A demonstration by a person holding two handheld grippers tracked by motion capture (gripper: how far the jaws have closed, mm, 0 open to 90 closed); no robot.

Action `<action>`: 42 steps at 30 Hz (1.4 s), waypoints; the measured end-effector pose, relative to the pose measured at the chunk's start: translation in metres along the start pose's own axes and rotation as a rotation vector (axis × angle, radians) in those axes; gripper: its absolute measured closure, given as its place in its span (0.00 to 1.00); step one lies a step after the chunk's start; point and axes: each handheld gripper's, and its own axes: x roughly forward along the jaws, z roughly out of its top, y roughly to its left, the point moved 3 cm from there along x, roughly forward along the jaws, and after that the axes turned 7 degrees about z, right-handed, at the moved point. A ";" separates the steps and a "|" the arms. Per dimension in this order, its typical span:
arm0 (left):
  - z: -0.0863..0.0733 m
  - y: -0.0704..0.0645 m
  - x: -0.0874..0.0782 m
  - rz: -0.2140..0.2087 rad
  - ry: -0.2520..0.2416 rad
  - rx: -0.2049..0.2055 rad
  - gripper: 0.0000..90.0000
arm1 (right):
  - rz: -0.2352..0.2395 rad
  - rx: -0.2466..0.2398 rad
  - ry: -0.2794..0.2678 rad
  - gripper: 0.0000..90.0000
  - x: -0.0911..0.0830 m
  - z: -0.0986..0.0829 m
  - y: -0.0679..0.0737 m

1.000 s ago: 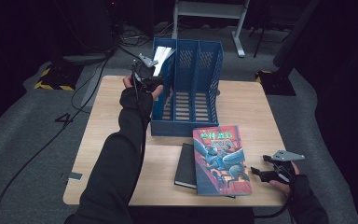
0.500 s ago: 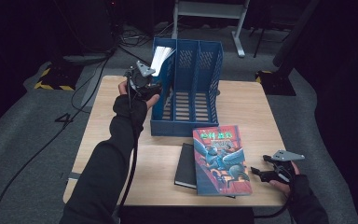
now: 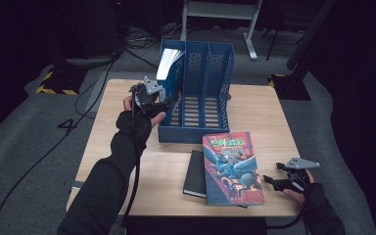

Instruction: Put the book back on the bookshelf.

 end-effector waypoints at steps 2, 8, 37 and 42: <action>-0.004 -0.003 -0.001 -0.009 0.007 0.016 0.50 | 0.000 0.000 0.000 0.20 0.000 0.000 0.000; -0.018 -0.012 0.001 -0.021 0.036 0.067 0.46 | 0.000 0.000 0.000 0.20 0.000 0.000 0.000; -0.078 -0.050 -0.012 -0.207 0.059 0.211 0.39 | -0.005 0.003 0.000 0.20 0.000 0.000 0.000; -0.091 -0.057 -0.015 -0.233 0.069 0.260 0.36 | -0.004 0.004 0.000 0.20 0.000 0.000 0.000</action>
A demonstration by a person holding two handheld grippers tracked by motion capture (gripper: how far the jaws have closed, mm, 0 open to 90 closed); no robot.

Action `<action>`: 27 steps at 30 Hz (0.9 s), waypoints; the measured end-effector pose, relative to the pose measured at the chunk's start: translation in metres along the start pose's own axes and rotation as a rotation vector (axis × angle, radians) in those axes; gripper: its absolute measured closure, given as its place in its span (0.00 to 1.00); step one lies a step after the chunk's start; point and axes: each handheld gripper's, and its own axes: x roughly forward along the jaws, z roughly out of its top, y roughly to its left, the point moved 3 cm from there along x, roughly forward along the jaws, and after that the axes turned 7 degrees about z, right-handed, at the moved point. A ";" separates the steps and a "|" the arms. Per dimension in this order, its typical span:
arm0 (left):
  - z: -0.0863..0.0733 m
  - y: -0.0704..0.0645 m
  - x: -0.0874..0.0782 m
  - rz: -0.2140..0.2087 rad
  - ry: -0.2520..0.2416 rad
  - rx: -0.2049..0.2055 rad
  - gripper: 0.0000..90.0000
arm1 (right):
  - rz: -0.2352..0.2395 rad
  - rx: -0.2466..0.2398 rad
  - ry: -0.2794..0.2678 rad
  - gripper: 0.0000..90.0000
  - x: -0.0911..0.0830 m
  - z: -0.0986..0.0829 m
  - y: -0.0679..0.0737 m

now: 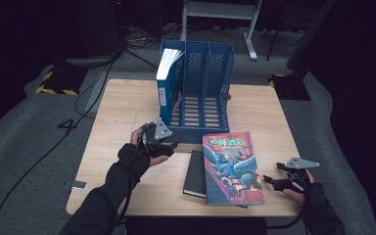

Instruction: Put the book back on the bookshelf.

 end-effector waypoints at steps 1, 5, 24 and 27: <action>-0.003 -0.002 0.000 0.001 0.011 0.012 0.36 | 0.000 0.000 0.000 0.20 0.000 0.000 0.000; -0.009 -0.005 -0.003 -0.011 0.021 0.034 0.34 | 0.000 0.001 0.000 0.20 0.000 0.000 0.000; -0.065 -0.040 -0.003 -0.180 0.130 0.147 0.29 | 0.010 0.002 0.020 0.23 -0.010 0.007 0.005; -0.073 -0.043 -0.002 -0.196 0.150 0.149 0.29 | 0.027 -0.002 -0.006 0.24 -0.018 0.015 0.009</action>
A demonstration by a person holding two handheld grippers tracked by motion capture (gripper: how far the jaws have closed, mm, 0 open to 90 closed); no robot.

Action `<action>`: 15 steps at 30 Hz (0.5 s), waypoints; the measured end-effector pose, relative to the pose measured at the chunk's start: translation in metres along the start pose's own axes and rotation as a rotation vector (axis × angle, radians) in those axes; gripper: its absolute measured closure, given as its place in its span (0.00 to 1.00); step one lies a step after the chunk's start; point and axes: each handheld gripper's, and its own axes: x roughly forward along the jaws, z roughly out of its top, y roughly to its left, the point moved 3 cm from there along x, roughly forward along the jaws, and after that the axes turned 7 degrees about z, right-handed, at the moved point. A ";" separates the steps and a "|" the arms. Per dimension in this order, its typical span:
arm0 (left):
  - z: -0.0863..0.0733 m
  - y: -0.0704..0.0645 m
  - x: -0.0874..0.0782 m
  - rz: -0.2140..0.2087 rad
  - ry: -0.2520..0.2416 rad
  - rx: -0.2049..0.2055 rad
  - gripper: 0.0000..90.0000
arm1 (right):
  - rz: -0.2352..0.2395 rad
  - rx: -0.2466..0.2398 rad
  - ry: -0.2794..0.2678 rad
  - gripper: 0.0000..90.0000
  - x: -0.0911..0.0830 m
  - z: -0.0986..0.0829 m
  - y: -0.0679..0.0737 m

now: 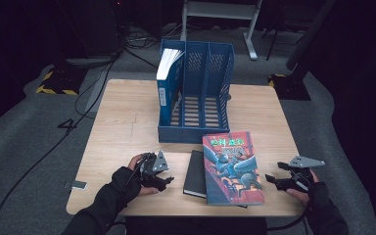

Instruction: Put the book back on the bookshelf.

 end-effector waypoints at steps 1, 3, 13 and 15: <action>-0.003 -0.002 0.001 -0.009 0.009 0.005 0.29 | 0.001 -0.005 -0.002 0.24 -0.002 0.002 0.001; -0.006 -0.003 0.002 -0.019 0.016 0.000 0.28 | 0.010 -0.009 -0.012 0.25 -0.005 0.004 0.003; -0.014 -0.018 0.009 -0.071 0.038 0.005 0.25 | 0.089 -0.038 -0.070 0.27 -0.021 0.030 0.023; -0.014 -0.018 0.010 -0.077 0.036 -0.004 0.25 | 0.096 -0.047 -0.070 0.27 -0.022 0.033 0.026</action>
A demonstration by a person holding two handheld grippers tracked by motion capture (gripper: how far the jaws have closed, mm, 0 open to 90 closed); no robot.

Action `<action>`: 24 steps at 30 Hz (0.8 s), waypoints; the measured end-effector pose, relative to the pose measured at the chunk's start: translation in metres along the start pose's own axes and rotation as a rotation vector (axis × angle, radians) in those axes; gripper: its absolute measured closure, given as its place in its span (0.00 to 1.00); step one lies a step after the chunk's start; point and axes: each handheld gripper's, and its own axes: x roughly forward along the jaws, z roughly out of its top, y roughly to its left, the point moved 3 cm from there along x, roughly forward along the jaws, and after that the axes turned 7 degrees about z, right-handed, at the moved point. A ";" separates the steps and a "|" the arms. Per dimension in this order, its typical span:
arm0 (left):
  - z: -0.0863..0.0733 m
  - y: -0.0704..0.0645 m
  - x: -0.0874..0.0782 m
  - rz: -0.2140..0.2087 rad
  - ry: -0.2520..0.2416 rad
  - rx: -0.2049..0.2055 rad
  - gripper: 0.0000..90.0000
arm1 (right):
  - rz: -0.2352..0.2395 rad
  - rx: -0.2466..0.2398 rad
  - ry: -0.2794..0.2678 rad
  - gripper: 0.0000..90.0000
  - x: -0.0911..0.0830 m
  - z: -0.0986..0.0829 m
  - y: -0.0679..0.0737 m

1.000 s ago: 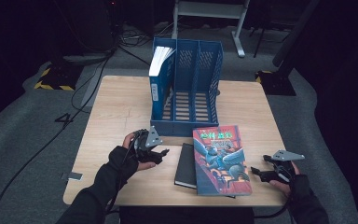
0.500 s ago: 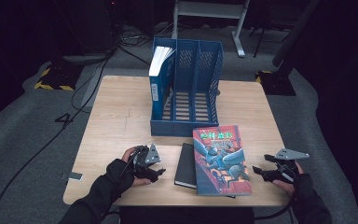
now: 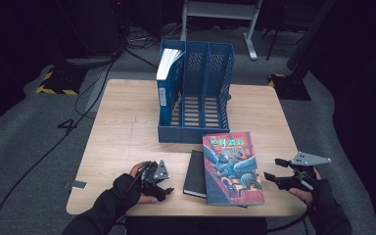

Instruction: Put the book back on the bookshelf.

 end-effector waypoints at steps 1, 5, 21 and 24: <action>-0.001 0.000 0.000 -0.011 -0.004 -0.007 0.25 | 0.010 -0.009 0.005 0.27 0.000 0.003 0.004; -0.003 0.001 0.002 -0.019 -0.022 -0.035 0.23 | 0.046 -0.031 0.024 0.28 0.002 0.013 0.017; -0.008 0.007 0.007 -0.077 -0.059 -0.074 0.18 | 0.184 0.009 0.177 0.21 0.025 0.021 0.031; -0.007 0.008 0.008 -0.081 -0.063 -0.068 0.17 | 0.217 0.019 0.205 0.20 0.028 0.023 0.028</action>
